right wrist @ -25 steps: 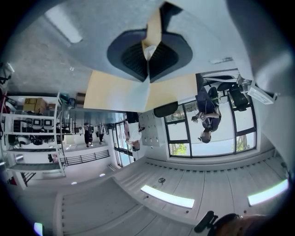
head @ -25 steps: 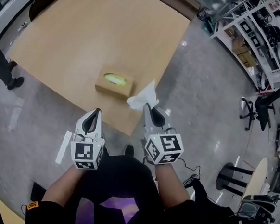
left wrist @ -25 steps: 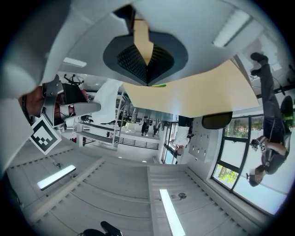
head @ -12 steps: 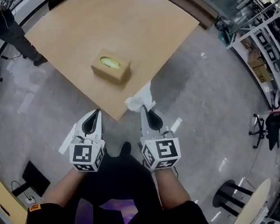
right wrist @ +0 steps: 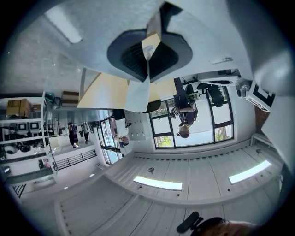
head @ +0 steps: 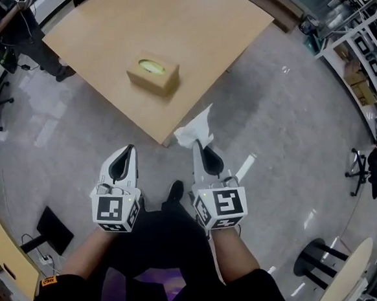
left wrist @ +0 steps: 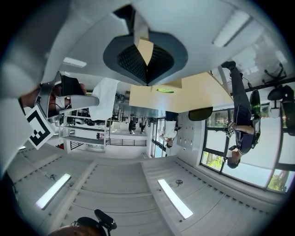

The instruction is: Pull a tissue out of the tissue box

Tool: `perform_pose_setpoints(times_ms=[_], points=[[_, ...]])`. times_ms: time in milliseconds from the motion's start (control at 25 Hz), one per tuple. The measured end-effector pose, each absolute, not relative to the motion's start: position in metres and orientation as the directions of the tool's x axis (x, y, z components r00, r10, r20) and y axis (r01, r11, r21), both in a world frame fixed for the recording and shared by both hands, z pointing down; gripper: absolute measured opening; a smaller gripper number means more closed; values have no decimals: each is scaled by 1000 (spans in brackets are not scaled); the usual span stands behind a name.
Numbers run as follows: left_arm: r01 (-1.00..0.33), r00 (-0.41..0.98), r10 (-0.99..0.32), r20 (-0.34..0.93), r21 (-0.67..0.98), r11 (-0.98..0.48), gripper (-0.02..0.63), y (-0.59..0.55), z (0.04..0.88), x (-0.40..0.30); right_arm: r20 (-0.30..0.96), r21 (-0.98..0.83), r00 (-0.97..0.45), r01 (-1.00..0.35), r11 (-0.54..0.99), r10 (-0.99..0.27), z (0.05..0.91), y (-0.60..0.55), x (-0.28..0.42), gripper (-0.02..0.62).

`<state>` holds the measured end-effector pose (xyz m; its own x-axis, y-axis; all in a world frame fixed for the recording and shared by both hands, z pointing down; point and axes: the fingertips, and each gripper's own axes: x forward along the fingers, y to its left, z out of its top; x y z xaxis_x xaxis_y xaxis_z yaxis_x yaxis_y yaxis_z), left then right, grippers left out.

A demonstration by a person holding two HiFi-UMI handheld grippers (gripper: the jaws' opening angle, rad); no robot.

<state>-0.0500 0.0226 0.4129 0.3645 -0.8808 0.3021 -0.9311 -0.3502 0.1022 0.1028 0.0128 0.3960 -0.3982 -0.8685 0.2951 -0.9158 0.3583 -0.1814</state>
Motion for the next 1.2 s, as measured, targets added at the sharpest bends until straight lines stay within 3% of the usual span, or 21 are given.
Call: perform_pose_setpoints(times_ms=[1200], points=[[-865,502,-838,214,125,-487,18,116,396,-136,294,-101,-242,-970,222,-925,385,172,-6,-8]])
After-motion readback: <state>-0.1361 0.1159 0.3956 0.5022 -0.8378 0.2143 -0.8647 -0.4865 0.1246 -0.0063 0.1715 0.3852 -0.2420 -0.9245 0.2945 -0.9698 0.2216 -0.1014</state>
